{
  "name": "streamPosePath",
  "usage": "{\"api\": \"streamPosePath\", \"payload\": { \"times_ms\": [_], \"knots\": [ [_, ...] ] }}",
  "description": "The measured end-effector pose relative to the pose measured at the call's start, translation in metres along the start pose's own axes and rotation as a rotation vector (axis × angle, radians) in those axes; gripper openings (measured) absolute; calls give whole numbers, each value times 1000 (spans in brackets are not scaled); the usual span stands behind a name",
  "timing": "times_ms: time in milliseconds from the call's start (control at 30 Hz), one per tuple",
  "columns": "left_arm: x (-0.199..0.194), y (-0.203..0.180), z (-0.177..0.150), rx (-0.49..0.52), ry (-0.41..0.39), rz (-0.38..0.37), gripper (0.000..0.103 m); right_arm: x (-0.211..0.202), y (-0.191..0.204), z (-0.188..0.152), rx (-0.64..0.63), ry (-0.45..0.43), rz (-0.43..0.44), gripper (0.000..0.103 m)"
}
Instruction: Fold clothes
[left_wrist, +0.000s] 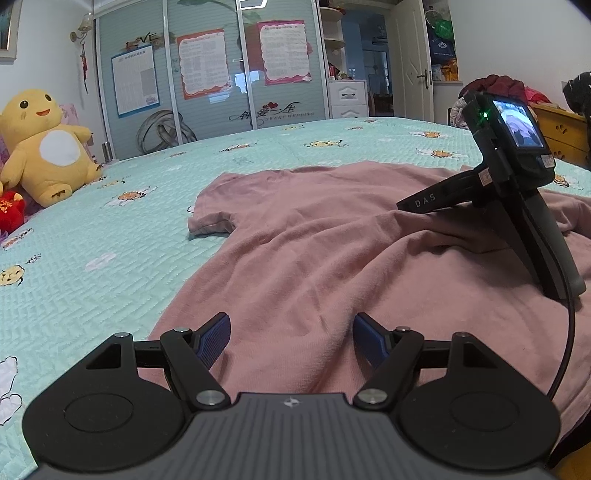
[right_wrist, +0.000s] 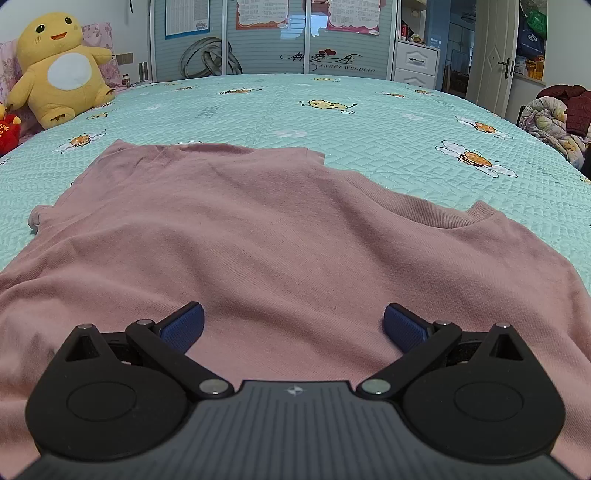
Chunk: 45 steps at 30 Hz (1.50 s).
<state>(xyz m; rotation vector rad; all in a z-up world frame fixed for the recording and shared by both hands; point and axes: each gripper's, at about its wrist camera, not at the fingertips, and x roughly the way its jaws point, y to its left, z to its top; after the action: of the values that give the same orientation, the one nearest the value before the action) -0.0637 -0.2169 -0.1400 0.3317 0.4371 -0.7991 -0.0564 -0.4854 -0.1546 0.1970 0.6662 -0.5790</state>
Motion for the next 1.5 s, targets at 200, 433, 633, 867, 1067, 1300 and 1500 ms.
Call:
{"api": "streamPosePath", "payload": {
  "times_ms": [200, 433, 633, 867, 1067, 1300, 1500],
  "knots": [
    [3, -2, -1, 7, 13, -5, 77, 0, 0, 0, 0, 0, 0, 102],
    [5, -3, -2, 16, 26, -8, 77, 0, 2, -1, -3, -4, -6, 102],
    [6, -3, -4, 22, 28, -5, 78, -7, -13, 7, -20, 61, 91, 100],
    [8, -5, -4, 23, 30, -4, 78, -75, -78, -2, 161, -116, 220, 94],
    [9, -5, -5, 24, 32, 0, 79, -35, -160, 25, 285, -15, 57, 94],
    [12, -5, -5, 27, 34, 4, 81, 19, -211, 32, 408, 40, 39, 100],
    [12, -5, -6, 30, 32, 7, 82, 14, -200, 38, 287, 5, 3, 102]
  ]
}}
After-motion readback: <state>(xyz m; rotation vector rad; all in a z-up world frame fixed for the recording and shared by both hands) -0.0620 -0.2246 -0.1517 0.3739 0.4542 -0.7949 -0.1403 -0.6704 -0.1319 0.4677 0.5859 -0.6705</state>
